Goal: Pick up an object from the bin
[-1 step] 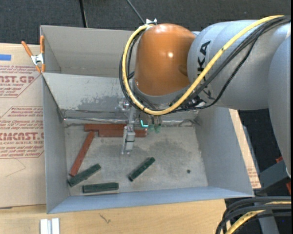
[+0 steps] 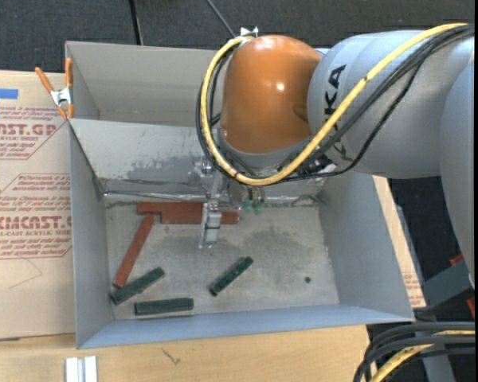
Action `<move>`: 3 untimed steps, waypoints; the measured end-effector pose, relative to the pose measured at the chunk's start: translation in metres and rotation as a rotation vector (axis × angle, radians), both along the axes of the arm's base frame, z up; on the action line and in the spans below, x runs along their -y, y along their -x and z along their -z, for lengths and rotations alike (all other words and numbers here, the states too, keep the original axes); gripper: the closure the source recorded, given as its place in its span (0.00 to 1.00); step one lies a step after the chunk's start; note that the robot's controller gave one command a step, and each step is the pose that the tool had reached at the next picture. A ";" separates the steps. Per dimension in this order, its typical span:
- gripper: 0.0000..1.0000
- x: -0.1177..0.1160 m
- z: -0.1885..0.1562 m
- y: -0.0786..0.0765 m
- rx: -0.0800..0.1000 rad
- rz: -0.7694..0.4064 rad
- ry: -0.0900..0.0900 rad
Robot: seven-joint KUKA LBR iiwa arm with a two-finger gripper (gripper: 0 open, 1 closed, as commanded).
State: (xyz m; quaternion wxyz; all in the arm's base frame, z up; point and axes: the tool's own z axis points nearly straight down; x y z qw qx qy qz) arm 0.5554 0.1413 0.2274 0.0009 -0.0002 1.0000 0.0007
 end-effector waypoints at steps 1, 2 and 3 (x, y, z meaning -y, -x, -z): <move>0.00 -0.018 0.044 -0.009 0.004 -0.124 0.000; 0.00 -0.053 0.070 -0.024 0.002 -0.379 0.000; 0.00 -0.077 0.080 -0.030 0.002 -0.438 0.000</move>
Offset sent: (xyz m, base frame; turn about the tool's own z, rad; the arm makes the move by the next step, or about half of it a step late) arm 0.0267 0.0580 -0.0738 -0.3852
